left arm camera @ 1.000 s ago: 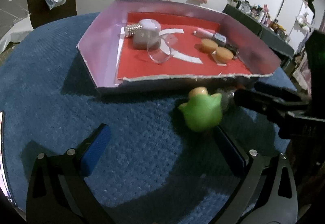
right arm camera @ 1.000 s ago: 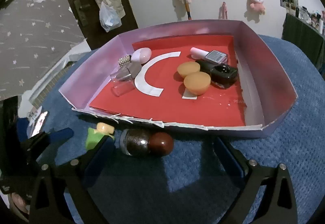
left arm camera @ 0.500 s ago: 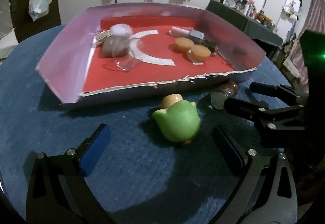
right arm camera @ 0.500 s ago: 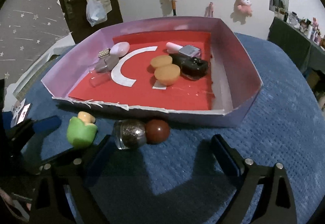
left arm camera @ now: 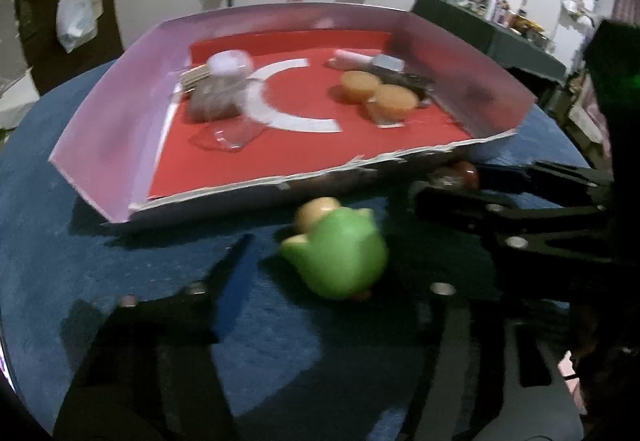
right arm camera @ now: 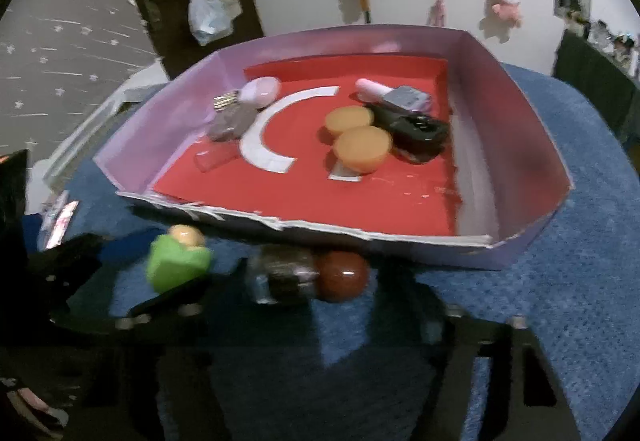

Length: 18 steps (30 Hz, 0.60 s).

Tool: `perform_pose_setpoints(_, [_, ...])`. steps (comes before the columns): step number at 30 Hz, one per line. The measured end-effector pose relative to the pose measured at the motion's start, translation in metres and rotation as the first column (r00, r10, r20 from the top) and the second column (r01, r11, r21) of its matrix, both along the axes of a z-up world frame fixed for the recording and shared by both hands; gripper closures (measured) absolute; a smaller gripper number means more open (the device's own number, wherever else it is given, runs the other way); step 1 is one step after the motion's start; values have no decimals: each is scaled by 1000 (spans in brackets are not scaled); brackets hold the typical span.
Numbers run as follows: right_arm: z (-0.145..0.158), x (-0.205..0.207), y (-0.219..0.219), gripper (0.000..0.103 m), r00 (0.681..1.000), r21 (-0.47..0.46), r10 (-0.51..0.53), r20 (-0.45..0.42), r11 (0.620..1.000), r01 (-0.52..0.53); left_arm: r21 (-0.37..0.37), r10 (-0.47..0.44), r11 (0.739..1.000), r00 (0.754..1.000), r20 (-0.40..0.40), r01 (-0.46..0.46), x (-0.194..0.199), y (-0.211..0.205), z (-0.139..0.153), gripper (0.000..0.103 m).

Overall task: Organize rigid objects
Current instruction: 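Carry the figurine with left tool while right tool carries both balls into the box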

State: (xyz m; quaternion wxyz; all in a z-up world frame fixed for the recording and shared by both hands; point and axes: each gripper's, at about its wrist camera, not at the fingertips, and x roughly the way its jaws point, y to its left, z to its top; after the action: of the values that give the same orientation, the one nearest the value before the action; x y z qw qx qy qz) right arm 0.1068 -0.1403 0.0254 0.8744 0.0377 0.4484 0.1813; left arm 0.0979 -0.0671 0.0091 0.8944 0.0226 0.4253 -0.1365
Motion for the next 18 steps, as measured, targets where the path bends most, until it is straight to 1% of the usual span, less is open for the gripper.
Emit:
perform_pose_setpoints(1, [0, -1, 1, 42, 1000, -7, -1, 0, 1000, 1, 8, -12, 1000, 1000, 3, 12, -1, -3, 0, 56])
perform_pose_setpoints(3, [0, -2, 2, 42, 1000, -10, 0, 4, 1000, 0, 27, -20, 999, 1000, 8, 20, -4, -6, 1, 56])
perform_pose_setpoints(8, [3, -7, -3, 42, 1000, 27, -10, 6, 1000, 10, -26, -20, 999, 1000, 2, 20, -7, 3, 5, 57])
perform_pose_setpoints(10, [7, -12, -3, 42, 1000, 34, -6, 17, 999, 6, -27, -17, 999, 1000, 13, 17, -10, 5, 8, 57])
perform_pose_setpoints(18, [28, -28, 0, 42, 998, 66, 14, 66, 998, -19, -71, -6, 997, 998, 56, 10, -22, 17, 24, 57])
